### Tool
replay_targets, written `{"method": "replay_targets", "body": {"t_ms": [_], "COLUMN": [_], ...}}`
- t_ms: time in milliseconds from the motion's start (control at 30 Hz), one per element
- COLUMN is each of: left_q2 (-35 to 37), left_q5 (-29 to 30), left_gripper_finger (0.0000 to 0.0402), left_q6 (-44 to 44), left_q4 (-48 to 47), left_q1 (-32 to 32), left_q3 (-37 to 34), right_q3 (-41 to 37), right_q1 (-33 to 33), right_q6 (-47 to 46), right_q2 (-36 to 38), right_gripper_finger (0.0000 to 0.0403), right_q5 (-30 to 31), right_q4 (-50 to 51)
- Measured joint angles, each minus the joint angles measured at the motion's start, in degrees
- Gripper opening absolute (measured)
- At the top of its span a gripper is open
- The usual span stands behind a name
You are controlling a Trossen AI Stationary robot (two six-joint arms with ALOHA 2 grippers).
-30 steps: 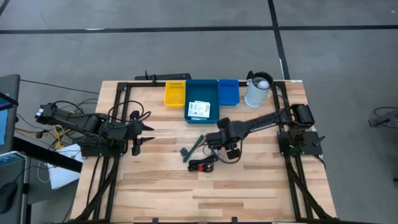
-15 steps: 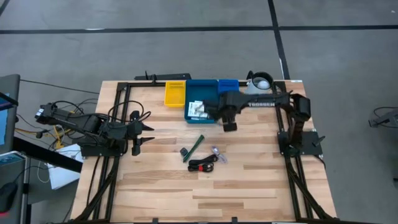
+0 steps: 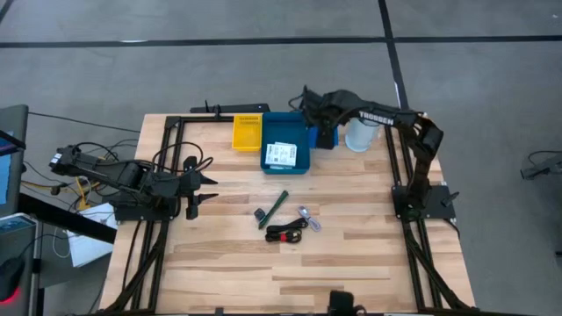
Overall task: Pick and place items into bin
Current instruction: Put the pink charger adapter into the blue bin
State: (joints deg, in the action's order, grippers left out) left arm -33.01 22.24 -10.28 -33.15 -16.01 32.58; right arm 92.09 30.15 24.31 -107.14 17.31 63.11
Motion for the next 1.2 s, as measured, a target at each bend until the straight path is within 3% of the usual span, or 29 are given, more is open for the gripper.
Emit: {"method": "replay_targets", "body": {"t_ms": [200,467,833,1200], "left_q2": [0.0,-0.01,0.0,0.01], "left_q5": [0.0,0.0,0.0,0.0], "left_gripper_finger": [0.0164,0.0164,0.0164,0.0164], "left_q6": [-0.02,0.0,-0.01,-0.02], "left_q4": [0.0,0.0,0.0,0.0], "left_q1": [-0.01,-0.02,-0.02,-0.02], "left_q3": [0.0,0.0,0.0,0.0], "right_q3": [0.0,0.0,0.0,0.0], "right_q1": [5.22,7.92,6.7,1.58], "right_q6": [1.0,3.43,3.92,-1.97], "right_q2": [0.0,-0.01,0.0,0.01], "right_gripper_finger": [0.0144,0.0178,0.0128,0.0129], "right_q5": [-6.25,-7.11,-8.2,-8.28], "right_q4": [-3.03,-6.39,-5.57,7.44]}}
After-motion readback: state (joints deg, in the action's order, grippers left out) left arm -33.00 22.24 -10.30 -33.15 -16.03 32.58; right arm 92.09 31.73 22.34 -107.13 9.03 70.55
